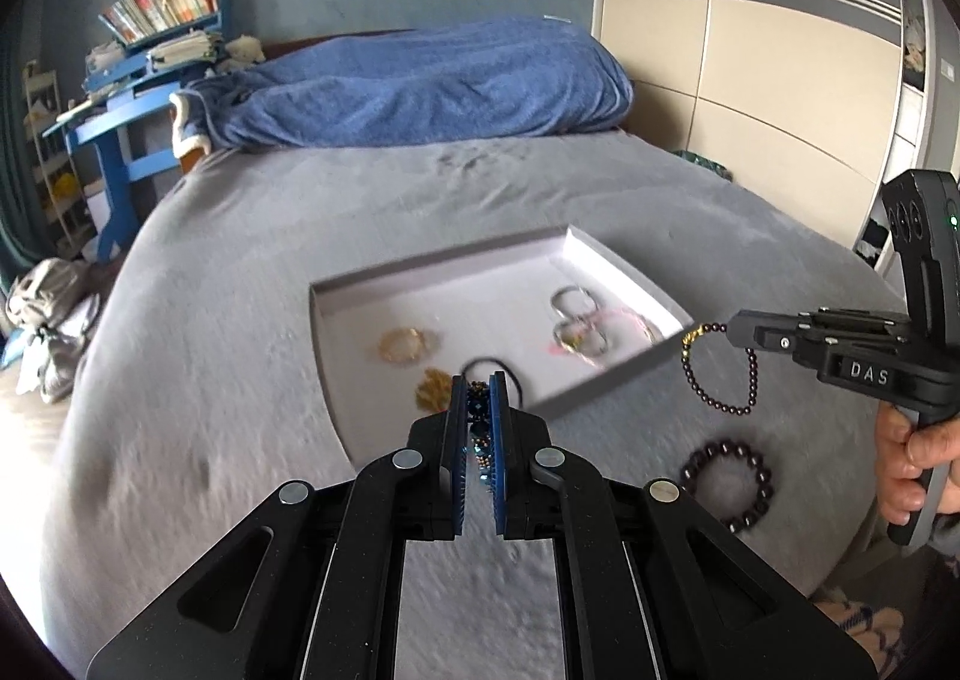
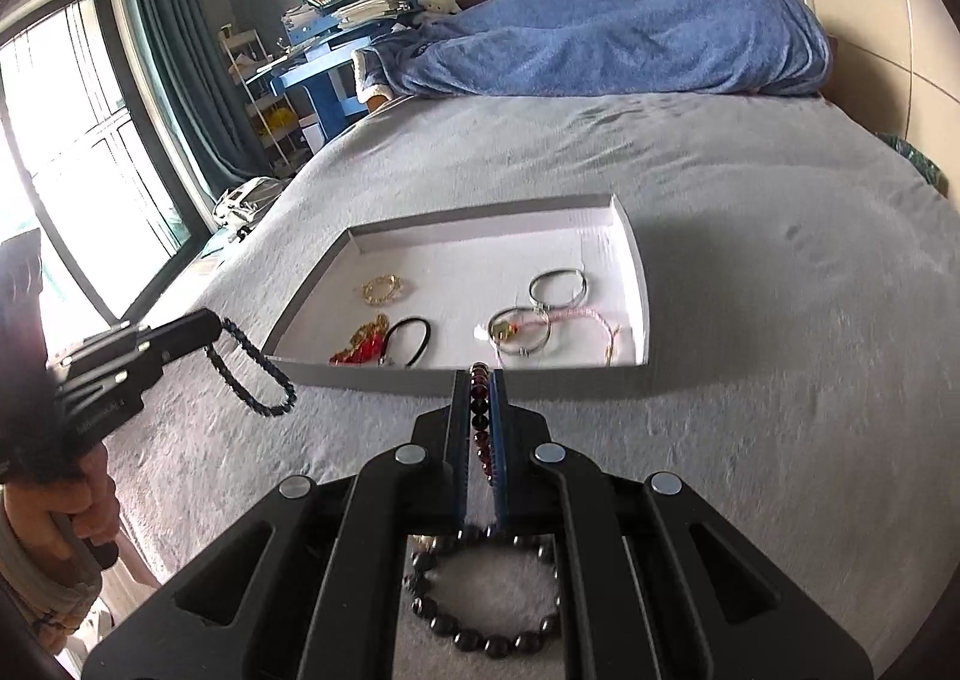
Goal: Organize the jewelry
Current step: 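Grasp the dark red bead bracelet with the right gripper while the left lifts the blue bracelet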
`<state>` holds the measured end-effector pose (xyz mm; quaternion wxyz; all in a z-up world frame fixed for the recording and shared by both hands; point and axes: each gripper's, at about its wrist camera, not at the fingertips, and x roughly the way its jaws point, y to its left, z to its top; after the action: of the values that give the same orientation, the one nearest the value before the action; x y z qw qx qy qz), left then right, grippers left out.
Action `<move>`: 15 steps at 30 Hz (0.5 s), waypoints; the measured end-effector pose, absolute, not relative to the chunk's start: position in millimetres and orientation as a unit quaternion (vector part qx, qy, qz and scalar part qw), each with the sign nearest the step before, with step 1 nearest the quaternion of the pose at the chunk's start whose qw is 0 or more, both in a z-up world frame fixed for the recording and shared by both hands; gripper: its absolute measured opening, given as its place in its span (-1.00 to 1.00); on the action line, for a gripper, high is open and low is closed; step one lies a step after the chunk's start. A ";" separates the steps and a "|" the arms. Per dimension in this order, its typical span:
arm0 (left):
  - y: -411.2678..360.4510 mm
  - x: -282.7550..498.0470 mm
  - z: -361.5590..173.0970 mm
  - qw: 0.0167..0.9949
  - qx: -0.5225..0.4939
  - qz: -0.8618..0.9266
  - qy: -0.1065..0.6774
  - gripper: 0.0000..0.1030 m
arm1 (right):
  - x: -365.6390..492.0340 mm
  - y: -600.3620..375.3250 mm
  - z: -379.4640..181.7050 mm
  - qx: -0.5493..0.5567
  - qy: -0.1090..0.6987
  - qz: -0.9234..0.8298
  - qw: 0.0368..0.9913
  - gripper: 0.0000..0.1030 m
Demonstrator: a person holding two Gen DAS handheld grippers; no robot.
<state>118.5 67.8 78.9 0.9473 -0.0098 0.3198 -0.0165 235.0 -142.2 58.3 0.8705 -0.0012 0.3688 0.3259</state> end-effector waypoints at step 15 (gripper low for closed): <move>65.4 201.4 81.4 0.944 0.020 -0.028 0.327 -0.85 | 308.5 -98.0 66.0 -0.010 0.373 0.325 0.869 -0.89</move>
<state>201.4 65.4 81.4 0.9443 0.0197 0.3272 -0.0284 308.5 -98.0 66.0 0.8691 -0.0098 0.3727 0.3251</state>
